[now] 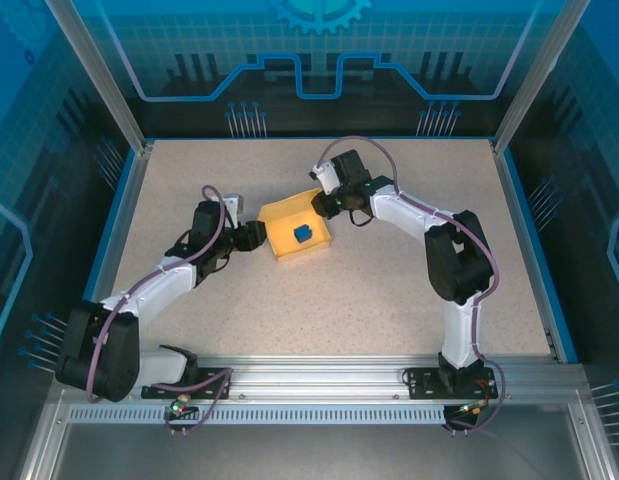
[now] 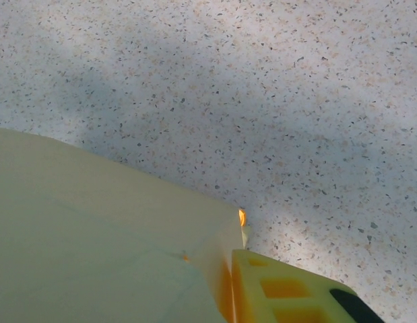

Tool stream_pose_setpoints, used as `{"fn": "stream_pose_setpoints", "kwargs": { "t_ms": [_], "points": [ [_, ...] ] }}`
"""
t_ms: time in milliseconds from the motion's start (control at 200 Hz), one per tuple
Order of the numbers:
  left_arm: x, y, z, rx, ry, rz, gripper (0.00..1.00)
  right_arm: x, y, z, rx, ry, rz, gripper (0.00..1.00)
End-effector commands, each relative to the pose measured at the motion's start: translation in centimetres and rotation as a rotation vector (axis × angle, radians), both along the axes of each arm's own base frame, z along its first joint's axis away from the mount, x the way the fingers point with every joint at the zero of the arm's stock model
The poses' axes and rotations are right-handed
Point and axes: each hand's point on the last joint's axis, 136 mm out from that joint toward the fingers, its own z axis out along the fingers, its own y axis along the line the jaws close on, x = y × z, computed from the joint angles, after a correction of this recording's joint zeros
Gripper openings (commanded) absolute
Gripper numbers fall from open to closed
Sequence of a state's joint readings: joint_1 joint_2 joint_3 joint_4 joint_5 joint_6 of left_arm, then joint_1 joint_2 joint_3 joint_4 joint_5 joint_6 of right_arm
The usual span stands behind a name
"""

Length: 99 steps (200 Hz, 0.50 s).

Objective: Fold the paper box

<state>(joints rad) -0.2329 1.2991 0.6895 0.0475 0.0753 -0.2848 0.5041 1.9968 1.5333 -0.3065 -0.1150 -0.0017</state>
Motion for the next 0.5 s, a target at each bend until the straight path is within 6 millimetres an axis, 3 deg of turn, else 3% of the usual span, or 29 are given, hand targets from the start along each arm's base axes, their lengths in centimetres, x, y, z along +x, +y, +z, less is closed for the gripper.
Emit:
{"fn": "stream_pose_setpoints", "kwargs": {
  "t_ms": [0, 295, 490],
  "points": [
    [0.8, -0.1, 0.4, 0.039, -0.01, -0.018, 0.62, -0.1, 0.3, -0.1, -0.02, 0.0, 0.014, 0.2],
    [2.4, -0.8, 0.8, 0.067, -0.071, -0.071, 0.66, -0.1, 0.1, 0.0, -0.028, -0.002, 0.011, 0.13],
    [3.6, -1.1, 1.1, 0.082, -0.096, -0.091, 0.64, -0.3, 0.0, -0.1, -0.033, 0.001, 0.011, 0.12]
  ]
}}
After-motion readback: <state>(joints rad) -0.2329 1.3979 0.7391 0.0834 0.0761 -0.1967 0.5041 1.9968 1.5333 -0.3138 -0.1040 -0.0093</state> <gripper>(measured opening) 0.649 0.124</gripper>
